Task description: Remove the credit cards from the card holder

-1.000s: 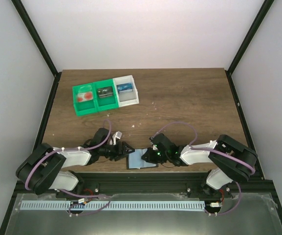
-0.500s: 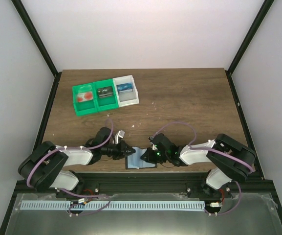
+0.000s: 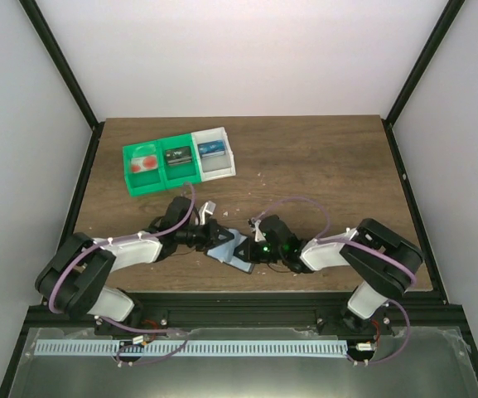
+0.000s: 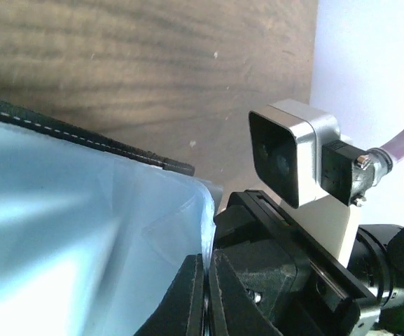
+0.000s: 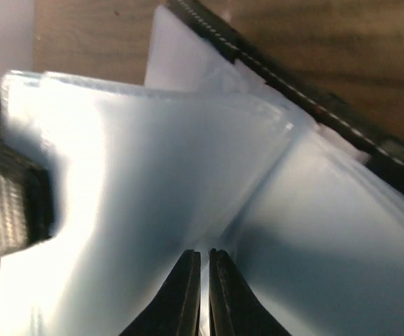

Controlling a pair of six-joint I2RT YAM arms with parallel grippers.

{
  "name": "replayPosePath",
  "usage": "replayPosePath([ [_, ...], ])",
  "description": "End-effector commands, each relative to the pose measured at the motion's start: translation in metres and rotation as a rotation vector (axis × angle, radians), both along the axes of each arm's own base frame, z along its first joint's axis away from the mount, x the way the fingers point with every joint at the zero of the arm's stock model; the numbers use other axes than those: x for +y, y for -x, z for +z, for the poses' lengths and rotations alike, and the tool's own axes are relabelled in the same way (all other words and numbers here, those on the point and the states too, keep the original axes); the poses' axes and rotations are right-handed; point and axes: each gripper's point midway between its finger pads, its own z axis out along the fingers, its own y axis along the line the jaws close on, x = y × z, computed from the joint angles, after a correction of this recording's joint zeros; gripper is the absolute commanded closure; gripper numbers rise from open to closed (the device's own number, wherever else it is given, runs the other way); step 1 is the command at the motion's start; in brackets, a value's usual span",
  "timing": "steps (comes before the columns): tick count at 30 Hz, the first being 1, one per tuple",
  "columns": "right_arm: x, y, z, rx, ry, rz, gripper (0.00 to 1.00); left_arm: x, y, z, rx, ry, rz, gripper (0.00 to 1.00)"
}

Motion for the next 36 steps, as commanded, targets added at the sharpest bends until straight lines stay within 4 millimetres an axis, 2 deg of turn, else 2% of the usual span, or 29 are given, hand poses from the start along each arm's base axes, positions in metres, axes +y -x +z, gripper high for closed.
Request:
replayPosePath([
  [1, 0.015, -0.017, 0.017, -0.1, -0.015, 0.054, 0.94, 0.002, -0.016, 0.007, -0.066, -0.042, -0.004, 0.92],
  [2, 0.014, -0.018, 0.015, -0.102, -0.001, 0.056, 0.94, 0.007, -0.019, 0.006, -0.072, -0.063, 0.001, 0.85],
  [5, 0.009, -0.015, 0.009, -0.096, 0.028, 0.06, 0.94, 0.025, -0.027, 0.005, -0.088, -0.1, 0.034, 0.75],
  [9, 0.002, -0.012, -0.003, -0.078, 0.064, 0.054, 0.94, 0.054, -0.038, -0.002, -0.142, -0.216, 0.097, 0.55],
  [12, 0.002, -0.011, -0.007, -0.068, 0.073, 0.057, 0.94, 0.063, -0.037, -0.011, -0.144, -0.272, 0.093, 0.5],
  [22, -0.001, -0.014, -0.012, -0.056, 0.112, 0.042, 0.95, 0.057, -0.036, -0.044, -0.084, -0.308, 0.009, 0.49],
  [25, -0.007, -0.014, -0.015, -0.058, 0.135, 0.025, 0.95, 0.055, -0.033, -0.048, -0.071, -0.297, -0.005, 0.51],
  [32, -0.017, -0.008, -0.037, -0.014, 0.183, 0.007, 0.95, 0.051, -0.021, -0.054, -0.011, -0.246, -0.018, 0.61],
  [36, -0.019, -0.006, -0.043, 0.001, 0.185, 0.004, 0.95, 0.045, -0.014, -0.043, 0.002, -0.174, -0.016, 0.68],
])
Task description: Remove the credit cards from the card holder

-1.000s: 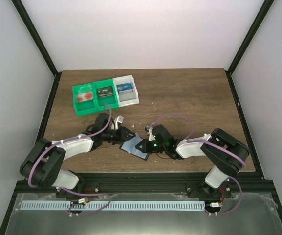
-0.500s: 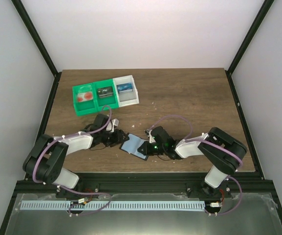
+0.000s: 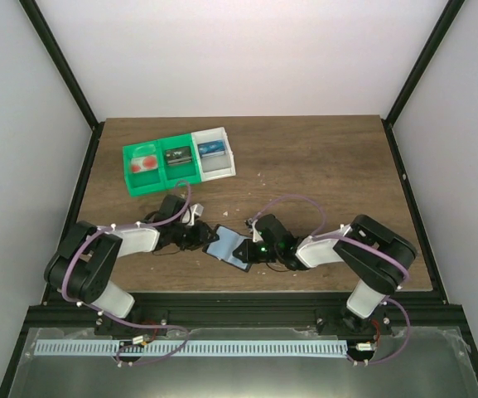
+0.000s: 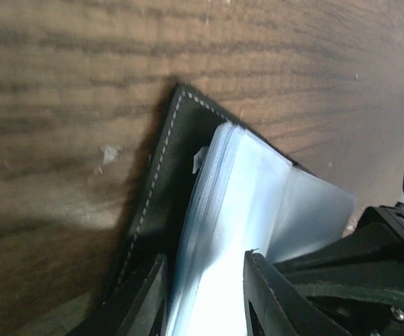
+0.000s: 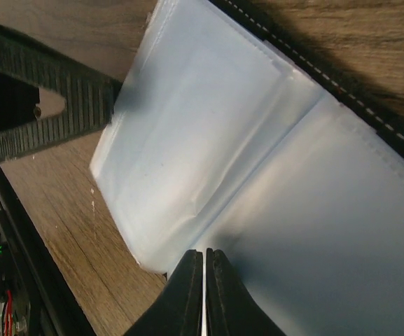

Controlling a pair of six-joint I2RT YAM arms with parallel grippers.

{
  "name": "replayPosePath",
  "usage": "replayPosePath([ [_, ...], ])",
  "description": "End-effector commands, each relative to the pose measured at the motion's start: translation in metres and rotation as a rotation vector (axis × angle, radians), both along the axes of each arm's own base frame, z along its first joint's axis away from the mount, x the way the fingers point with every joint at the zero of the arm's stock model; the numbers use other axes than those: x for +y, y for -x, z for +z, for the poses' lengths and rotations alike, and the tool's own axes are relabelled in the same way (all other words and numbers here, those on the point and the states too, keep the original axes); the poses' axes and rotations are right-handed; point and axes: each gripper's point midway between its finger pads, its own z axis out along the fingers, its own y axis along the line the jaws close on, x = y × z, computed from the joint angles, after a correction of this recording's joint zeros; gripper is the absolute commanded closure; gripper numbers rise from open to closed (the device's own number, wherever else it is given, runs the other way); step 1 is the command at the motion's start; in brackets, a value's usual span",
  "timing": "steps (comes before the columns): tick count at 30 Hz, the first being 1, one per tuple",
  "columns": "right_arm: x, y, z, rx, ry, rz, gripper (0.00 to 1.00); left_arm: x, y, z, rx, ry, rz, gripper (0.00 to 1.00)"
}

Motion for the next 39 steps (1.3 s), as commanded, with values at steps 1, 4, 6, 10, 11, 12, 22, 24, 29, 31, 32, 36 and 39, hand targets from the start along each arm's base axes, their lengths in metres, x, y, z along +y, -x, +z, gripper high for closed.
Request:
replayPosePath([
  [1, -0.019, 0.006, -0.032, 0.055, 0.101, -0.038, 0.95, -0.01, 0.015, 0.012, 0.032, 0.106, -0.021, 0.69],
  [4, -0.018, 0.006, -0.034, 0.058, 0.099, -0.036, 0.95, -0.014, 0.023, 0.013, 0.067, 0.15, -0.017, 0.7],
  [6, -0.017, 0.006, -0.034, 0.059, 0.096, -0.035, 0.96, -0.017, 0.028, 0.012, 0.087, 0.176, -0.02, 0.7],
  [10, -0.017, 0.006, -0.035, 0.061, 0.097, -0.036, 0.96, -0.031, 0.034, 0.023, 0.085, 0.224, -0.043, 0.79],
  [11, -0.018, 0.006, -0.036, 0.062, 0.099, -0.035, 0.96, -0.033, 0.034, 0.026, 0.084, 0.233, -0.047, 0.82],
  [12, -0.018, 0.006, -0.037, 0.062, 0.1, -0.035, 0.96, -0.036, 0.033, 0.029, 0.079, 0.243, -0.047, 0.86],
  [22, -0.02, 0.008, -0.038, 0.062, 0.101, -0.034, 0.97, -0.039, 0.024, 0.043, 0.033, 0.241, -0.028, 0.86],
  [24, -0.02, 0.008, -0.038, 0.062, 0.1, -0.033, 0.97, -0.04, 0.025, 0.047, 0.033, 0.264, -0.026, 0.82],
  [29, -0.02, 0.009, -0.039, 0.062, 0.1, -0.033, 0.98, -0.041, 0.024, 0.056, 0.006, 0.282, -0.017, 0.87],
  [31, -0.019, 0.008, -0.038, 0.061, 0.097, -0.032, 0.98, -0.041, 0.024, 0.056, 0.006, 0.281, -0.023, 0.97],
  [32, -0.019, 0.008, -0.038, 0.062, 0.097, -0.031, 0.98, -0.041, 0.025, 0.055, 0.007, 0.282, -0.027, 1.0],
  [36, -0.018, 0.008, -0.038, 0.061, 0.095, -0.029, 0.98, -0.044, 0.028, 0.055, 0.008, 0.286, -0.039, 1.0],
  [39, -0.018, 0.008, -0.039, 0.06, 0.099, -0.03, 0.98, -0.046, 0.03, 0.054, 0.015, 0.293, -0.045, 1.0],
])
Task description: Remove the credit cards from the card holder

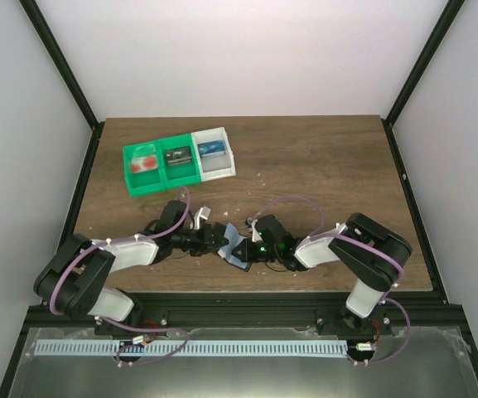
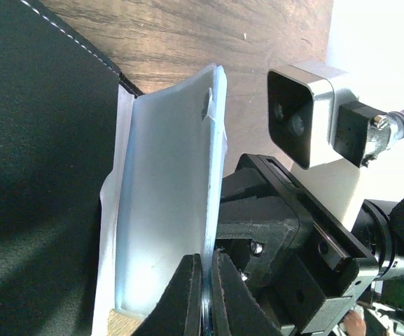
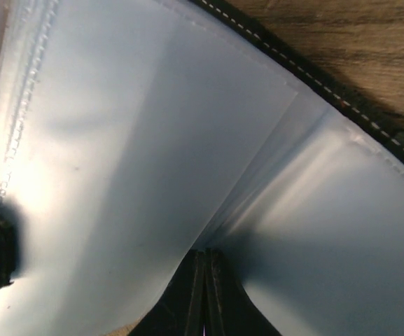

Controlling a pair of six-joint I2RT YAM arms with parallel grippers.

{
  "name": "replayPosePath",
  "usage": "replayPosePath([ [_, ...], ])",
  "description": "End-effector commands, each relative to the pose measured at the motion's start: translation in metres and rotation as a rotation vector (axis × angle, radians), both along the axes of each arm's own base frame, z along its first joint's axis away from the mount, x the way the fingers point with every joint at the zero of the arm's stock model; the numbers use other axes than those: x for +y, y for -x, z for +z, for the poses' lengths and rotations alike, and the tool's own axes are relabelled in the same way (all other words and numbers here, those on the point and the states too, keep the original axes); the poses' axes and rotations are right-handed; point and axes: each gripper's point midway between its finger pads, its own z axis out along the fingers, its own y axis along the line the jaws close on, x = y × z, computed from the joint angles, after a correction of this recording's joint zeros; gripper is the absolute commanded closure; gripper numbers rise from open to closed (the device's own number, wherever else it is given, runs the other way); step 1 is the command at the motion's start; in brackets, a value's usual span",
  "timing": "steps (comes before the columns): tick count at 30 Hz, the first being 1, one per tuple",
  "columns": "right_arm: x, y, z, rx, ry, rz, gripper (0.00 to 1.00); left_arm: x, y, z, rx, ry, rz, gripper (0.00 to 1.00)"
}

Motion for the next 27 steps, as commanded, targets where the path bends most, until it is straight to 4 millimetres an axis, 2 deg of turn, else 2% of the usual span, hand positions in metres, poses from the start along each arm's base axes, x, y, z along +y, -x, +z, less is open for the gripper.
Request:
replayPosePath([
  [1, -0.024, 0.012, -0.038, 0.073, 0.131, -0.019, 0.98, -0.009, 0.001, 0.011, -0.04, 0.046, -0.03, 1.0],
  [5, -0.025, 0.01, -0.036, 0.059, 0.146, -0.016, 0.98, -0.007, 0.006, 0.003, -0.027, 0.018, -0.02, 0.93],
  [8, -0.027, 0.005, -0.029, 0.027, 0.172, -0.018, 0.96, 0.004, 0.009, -0.006, -0.016, -0.047, 0.012, 0.89],
  [11, -0.028, -0.001, -0.015, -0.014, 0.194, -0.023, 0.87, 0.014, 0.009, -0.009, -0.027, -0.105, 0.046, 0.81],
  [15, -0.033, -0.007, 0.009, -0.064, 0.218, -0.033, 0.69, 0.032, -0.002, -0.003, -0.107, -0.229, 0.106, 0.62],
  [19, -0.04, -0.007, 0.039, -0.105, 0.205, -0.052, 0.5, 0.05, -0.023, 0.026, -0.238, -0.357, 0.165, 0.42],
  [20, -0.043, -0.007, 0.047, -0.116, 0.2, -0.061, 0.46, 0.054, -0.027, 0.034, -0.265, -0.381, 0.175, 0.32],
  [22, -0.051, -0.006, 0.067, -0.144, 0.188, -0.085, 0.37, 0.058, -0.034, 0.051, -0.322, -0.412, 0.187, 0.2],
  [26, -0.066, -0.007, 0.105, -0.208, 0.163, -0.145, 0.22, 0.066, -0.04, 0.085, -0.416, -0.448, 0.198, 0.02],
  [27, -0.069, -0.007, 0.116, -0.225, 0.154, -0.161, 0.15, 0.068, -0.041, 0.095, -0.44, -0.45, 0.204, 0.0],
])
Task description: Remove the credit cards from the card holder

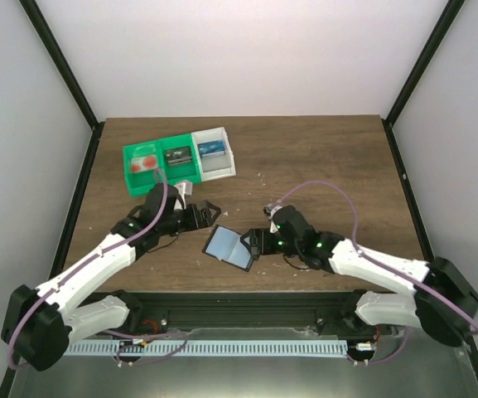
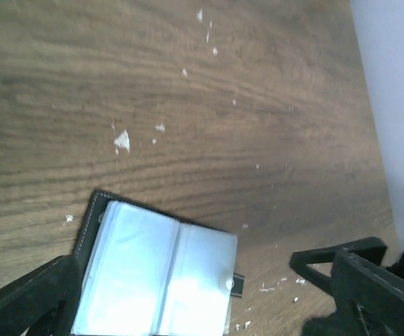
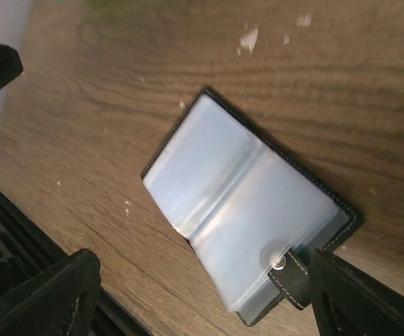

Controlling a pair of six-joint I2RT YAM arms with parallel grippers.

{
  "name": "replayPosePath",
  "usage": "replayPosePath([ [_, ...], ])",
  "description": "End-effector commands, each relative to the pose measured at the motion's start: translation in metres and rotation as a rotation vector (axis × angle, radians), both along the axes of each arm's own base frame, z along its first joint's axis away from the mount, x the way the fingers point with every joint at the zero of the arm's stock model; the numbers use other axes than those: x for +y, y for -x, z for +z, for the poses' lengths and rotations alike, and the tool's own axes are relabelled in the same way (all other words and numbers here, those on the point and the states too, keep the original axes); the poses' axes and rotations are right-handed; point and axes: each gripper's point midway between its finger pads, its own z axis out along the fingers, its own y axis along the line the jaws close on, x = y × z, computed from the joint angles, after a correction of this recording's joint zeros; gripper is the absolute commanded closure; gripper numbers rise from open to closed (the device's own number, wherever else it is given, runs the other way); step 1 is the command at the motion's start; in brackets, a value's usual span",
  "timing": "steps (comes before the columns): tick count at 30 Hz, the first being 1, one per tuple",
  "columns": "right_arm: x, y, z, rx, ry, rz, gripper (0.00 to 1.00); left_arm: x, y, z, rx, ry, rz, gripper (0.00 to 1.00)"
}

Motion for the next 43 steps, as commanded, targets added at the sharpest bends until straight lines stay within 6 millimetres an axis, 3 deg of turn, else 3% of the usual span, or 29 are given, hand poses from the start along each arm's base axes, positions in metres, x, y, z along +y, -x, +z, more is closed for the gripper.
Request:
replayPosePath([
  [1, -0.021, -0.007, 0.044, -0.08, 0.012, -0.085, 0.08, 0.021, -0.001, 0.024, -0.087, -0.127, 0.018, 0.0],
  [3, -0.028, -0.007, 0.063, -0.107, -0.008, -0.11, 0.0, 0.024, -0.002, 0.047, -0.142, -0.124, 0.019, 0.0],
  [11, -0.05, -0.005, 0.13, -0.2, -0.093, -0.191, 0.0, 0.037, 0.01, 0.155, -0.444, -0.035, 0.023, 0.0],
  [16, -0.06, -0.003, 0.171, -0.257, -0.154, -0.227, 0.0, 0.05, 0.025, 0.188, -0.53, 0.012, 0.048, 0.0],
  [23, -0.076, 0.001, 0.199, -0.312, -0.2, -0.27, 0.0, 0.056, 0.037, 0.188, -0.534, 0.06, 0.069, 0.0],
  [34, -0.085, 0.007, 0.19, -0.287, -0.221, -0.299, 0.0, 0.062, 0.037, 0.161, -0.478, 0.059, 0.113, 0.0],
  [43, -0.085, 0.007, 0.193, -0.295, -0.228, -0.299, 0.0, 0.063, 0.036, 0.158, -0.47, 0.06, 0.121, 0.0],
])
